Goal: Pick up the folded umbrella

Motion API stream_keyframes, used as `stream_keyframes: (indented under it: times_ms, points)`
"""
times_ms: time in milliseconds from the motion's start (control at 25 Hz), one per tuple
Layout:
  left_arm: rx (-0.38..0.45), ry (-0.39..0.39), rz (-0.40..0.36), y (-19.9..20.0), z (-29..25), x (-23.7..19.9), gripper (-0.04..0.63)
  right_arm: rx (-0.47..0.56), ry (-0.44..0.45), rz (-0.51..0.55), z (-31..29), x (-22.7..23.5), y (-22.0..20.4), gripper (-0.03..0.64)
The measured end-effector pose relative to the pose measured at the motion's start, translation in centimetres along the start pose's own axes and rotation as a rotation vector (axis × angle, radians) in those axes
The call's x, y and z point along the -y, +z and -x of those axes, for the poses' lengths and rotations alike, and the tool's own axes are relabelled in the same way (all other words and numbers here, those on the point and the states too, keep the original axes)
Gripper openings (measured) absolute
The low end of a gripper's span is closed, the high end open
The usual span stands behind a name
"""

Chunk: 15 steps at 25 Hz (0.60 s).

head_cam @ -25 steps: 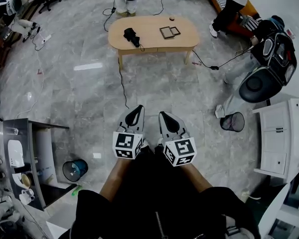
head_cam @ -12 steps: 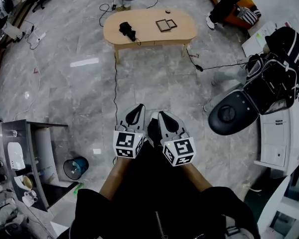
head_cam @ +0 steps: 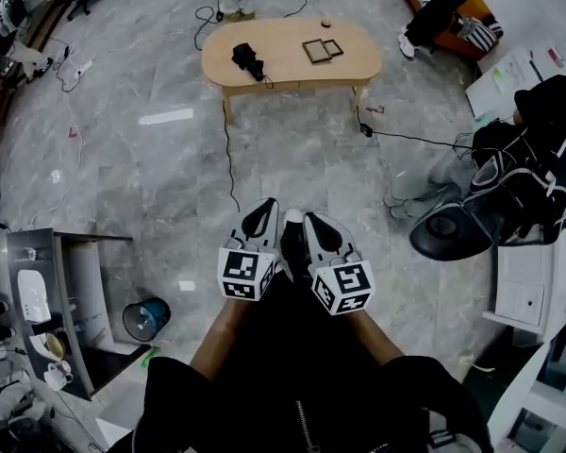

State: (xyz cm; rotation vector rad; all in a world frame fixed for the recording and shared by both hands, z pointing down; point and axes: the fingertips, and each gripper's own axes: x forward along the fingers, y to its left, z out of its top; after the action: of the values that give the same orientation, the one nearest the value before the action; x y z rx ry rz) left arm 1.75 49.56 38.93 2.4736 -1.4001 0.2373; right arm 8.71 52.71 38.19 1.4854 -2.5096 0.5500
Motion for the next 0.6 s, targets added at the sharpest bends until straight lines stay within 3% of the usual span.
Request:
stream_keyframes:
  times_ms: [600]
  points:
    - [-0.031, 0.001, -0.011, 2.6, -8.0, -3.9, 0.015, -0.017, 0.032, -0.008, -7.9, 4.1, 4.4, 0.011]
